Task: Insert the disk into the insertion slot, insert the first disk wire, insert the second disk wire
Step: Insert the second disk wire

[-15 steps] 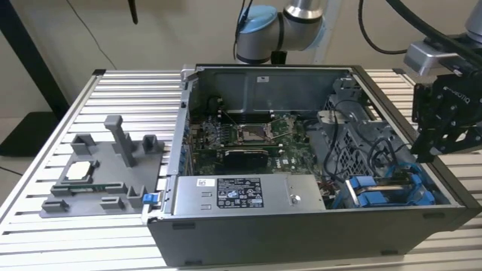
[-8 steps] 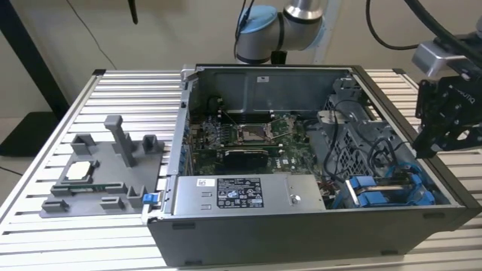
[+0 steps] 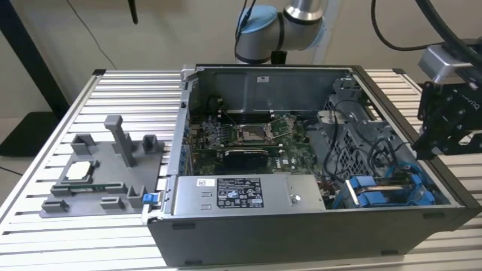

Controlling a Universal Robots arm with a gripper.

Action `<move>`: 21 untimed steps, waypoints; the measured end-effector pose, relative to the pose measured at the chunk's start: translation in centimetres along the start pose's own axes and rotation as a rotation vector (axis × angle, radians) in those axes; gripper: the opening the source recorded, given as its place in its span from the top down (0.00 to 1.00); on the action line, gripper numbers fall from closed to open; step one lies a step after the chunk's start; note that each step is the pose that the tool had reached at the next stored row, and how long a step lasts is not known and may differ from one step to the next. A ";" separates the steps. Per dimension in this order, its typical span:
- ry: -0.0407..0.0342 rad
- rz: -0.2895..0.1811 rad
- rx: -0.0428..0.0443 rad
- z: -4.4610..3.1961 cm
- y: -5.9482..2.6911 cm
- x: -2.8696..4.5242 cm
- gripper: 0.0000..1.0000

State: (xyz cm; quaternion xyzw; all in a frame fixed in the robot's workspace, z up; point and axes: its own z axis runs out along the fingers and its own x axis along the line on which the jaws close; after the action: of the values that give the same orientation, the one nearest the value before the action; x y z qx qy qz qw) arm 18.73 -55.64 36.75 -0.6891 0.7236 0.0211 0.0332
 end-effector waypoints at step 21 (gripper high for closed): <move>-0.0559 0.003 -0.0102 -0.14 -0.03 0.18 1.00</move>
State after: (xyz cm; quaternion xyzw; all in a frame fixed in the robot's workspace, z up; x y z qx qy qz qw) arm 18.75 -55.83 36.88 -0.6872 0.7234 0.0441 0.0499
